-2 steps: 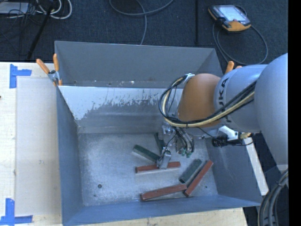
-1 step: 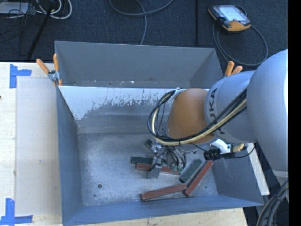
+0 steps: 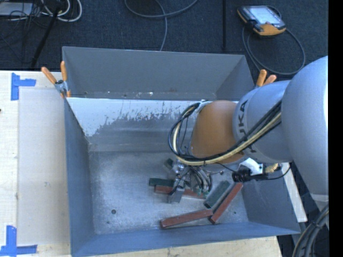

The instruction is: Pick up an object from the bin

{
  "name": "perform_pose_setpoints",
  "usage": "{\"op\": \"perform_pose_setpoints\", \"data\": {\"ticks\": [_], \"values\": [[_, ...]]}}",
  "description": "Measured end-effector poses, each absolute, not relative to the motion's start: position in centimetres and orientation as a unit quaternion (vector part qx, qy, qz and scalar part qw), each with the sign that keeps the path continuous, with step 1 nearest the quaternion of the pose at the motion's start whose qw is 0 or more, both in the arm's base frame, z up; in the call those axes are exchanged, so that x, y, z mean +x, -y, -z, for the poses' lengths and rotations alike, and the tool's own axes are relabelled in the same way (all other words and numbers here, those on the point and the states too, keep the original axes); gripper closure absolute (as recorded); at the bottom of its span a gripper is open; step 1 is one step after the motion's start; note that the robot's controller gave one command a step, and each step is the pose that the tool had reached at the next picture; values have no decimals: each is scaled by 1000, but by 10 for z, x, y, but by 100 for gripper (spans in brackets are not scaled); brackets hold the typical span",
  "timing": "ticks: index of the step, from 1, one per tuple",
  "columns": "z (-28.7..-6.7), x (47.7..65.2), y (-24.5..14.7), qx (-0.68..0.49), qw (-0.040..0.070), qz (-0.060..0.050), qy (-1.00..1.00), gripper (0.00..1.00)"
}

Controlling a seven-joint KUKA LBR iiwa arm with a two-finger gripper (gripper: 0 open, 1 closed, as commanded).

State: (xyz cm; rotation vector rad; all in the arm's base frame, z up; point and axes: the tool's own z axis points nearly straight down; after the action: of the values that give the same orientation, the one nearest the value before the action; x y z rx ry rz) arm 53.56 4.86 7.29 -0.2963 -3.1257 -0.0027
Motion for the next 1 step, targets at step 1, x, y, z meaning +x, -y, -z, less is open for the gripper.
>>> {"op": "perform_pose_setpoints", "data": {"ticks": [1], "values": [[-150,577,-59,-93,0,0,996,100]]}}
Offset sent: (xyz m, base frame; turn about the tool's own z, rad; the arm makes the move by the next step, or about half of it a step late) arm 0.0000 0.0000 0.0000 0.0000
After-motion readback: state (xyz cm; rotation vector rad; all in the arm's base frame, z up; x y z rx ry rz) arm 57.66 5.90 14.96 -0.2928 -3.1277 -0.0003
